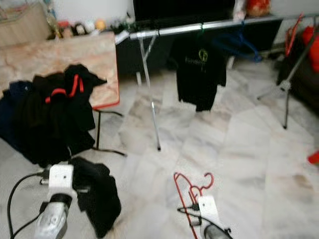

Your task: Hang hanger

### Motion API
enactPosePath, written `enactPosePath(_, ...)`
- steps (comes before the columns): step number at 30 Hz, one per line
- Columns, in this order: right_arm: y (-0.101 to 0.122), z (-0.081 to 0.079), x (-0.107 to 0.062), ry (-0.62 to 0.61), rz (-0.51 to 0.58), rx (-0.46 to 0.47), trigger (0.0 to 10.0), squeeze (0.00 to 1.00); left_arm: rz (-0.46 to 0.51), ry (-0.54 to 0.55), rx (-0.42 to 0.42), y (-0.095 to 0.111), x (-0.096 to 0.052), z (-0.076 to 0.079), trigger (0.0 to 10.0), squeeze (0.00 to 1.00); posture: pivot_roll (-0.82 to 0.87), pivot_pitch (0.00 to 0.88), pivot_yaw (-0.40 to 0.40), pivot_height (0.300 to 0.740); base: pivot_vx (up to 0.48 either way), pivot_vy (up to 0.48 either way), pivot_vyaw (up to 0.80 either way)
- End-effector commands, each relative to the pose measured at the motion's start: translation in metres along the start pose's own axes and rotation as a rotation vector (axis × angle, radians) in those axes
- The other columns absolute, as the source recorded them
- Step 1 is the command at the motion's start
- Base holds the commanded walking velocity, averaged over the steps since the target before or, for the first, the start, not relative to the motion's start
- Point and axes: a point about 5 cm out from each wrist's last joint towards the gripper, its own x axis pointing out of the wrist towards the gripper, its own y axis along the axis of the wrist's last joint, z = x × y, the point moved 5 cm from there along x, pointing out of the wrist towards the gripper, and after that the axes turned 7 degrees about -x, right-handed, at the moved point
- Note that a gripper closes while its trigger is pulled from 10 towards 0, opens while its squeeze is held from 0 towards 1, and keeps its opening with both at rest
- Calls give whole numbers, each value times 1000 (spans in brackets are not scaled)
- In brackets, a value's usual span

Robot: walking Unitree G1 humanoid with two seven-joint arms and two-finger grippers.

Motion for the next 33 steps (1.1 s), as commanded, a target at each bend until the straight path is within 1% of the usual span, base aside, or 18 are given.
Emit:
enactPosePath(1, 11, -12, 1, 29, 31, 1, 10000, 0, 23, 32, 3, 7, 1, -13, 10000, 0, -71, 0, 53, 740, 0, 480, 0)
enactPosePath(2, 11, -12, 1, 29, 31, 1, 10000, 0, 23, 32, 3, 7, 1, -13, 10000, 0, -71, 0, 53, 740, 0, 480, 0)
enactPosePath(3, 12, -24, 0, 45, 36, -9, 10000, 0, 23, 31, 1, 7, 1, -12, 10000, 0, -69, 0, 52, 740, 0, 480, 0)
enactPosePath(4, 13, -28, 0, 51, 38, -12, 10000, 0, 24, 31, -1, 7, 1, -12, 10000, 0, -69, 0, 52, 740, 0, 480, 0)
enactPosePath(7, 14, -33, 0, 59, 44, -26, 10000, 0, 24, 32, -3, 8, 1, -12, 10000, 0, -68, 0, 52, 740, 0, 480, 0)
enactPosePath(9, 15, -35, 0, 60, 46, -23, 10000, 0, 25, 33, -7, 8, 1, -12, 10000, 0, -68, 0, 52, 740, 0, 480, 0)
enactPosePath(13, 14, -31, 0, 57, 45, -27, 10000, 0, 27, 35, -10, 9, 1, -12, 10000, 0, -67, 0, 51, 740, 0, 480, 0)
enactPosePath(16, 15, -31, 0, 61, 49, -40, 10000, 0, 30, 36, -12, 10, 1, -12, 10000, 0, -65, 0, 51, 740, 0, 451, 0)
enactPosePath(19, 15, -31, 0, 61, 49, -32, 10000, 0, 37, 32, -8, 12, 1, -11, 10000, 0, -64, 0, 51, 740, 0, 0, 0)
enactPosePath(24, 15, -31, 0, 59, 49, -36, 10000, 0, 40, 36, -25, 13, 1, -12, 10000, 0, -62, 0, 51, 740, 0, 0, 0)
enactPosePath(27, 15, -30, 0, 58, 48, -49, 10000, 0, 27, 11, -62, 10, -1, -6, 10000, 0, -59, 0, 51, 740, 0, 0, 0)
enactPosePath(30, 15, -30, 0, 56, 50, -46, 10000, 0, 26, 14, -54, 11, 0, -5, 10000, 0, -64, 0, 52, 740, 0, 0, 0)
enactPosePath(33, 15, -30, 0, 55, 51, -46, 10000, 0, 27, 13, -67, 12, 1, -5, 10000, 0, -64, 0, 52, 740, 0, 0, 0)
